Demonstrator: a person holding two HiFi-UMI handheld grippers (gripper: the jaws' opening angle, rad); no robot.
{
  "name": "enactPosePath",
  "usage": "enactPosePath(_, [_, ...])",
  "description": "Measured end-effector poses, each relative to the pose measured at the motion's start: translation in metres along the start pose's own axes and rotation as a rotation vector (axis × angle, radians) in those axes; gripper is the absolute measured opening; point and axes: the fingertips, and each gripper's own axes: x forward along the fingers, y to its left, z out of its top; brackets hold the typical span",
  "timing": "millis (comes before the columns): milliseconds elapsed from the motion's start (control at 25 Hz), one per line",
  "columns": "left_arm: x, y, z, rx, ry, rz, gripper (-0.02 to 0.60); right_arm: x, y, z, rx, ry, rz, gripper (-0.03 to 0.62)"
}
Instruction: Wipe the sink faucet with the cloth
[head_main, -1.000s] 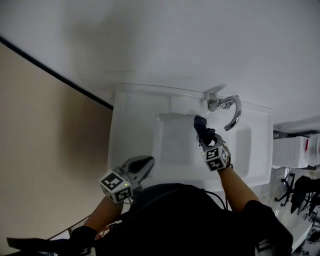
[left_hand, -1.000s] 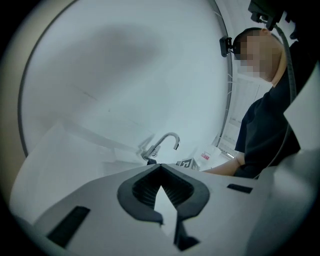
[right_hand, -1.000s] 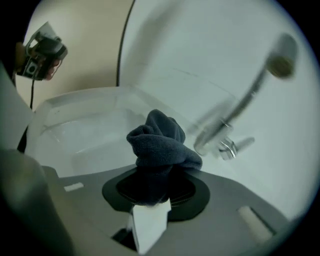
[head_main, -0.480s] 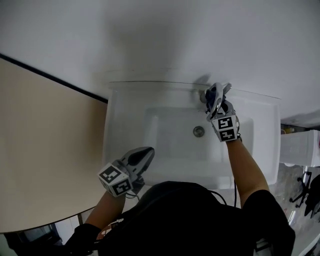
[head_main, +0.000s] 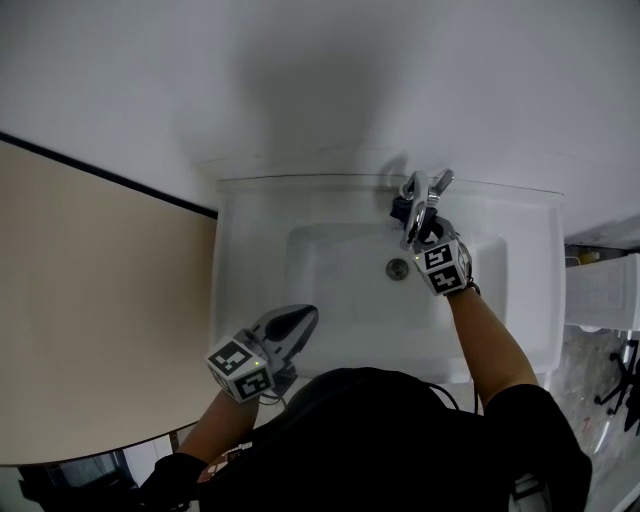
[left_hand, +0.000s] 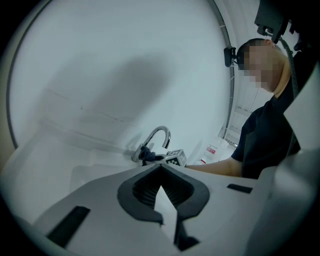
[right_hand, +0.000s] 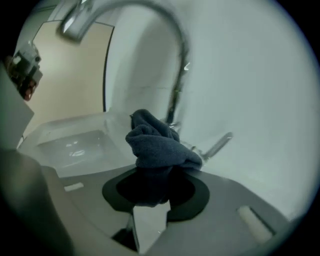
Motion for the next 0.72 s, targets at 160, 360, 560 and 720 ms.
enactPosePath(160, [0.005,0.006,0.003,-0.012,0.001,-0.013,0.0,-0.03,-0.054,0.04,0.095,-0.108,-0.091,0.106])
enactPosePath(360, [0.016,0.001,0.002,-0.011,0.004,-0.045,0.0,0.003,-0.059,0.05,0.009,0.011,-0.046,0.1])
enactPosePath(560, [0.011,0.006,0.003,-0.012,0.007,-0.03,0.0,0.007,-0.052,0.037,-0.05,0.108,-0.021,0.1])
enactPosePath(720, [0.01,0.005,0.0,-0.018,0.004,-0.032,0.0,0.0,-0.04,0.029,-0.021,0.138,0.027,0.098])
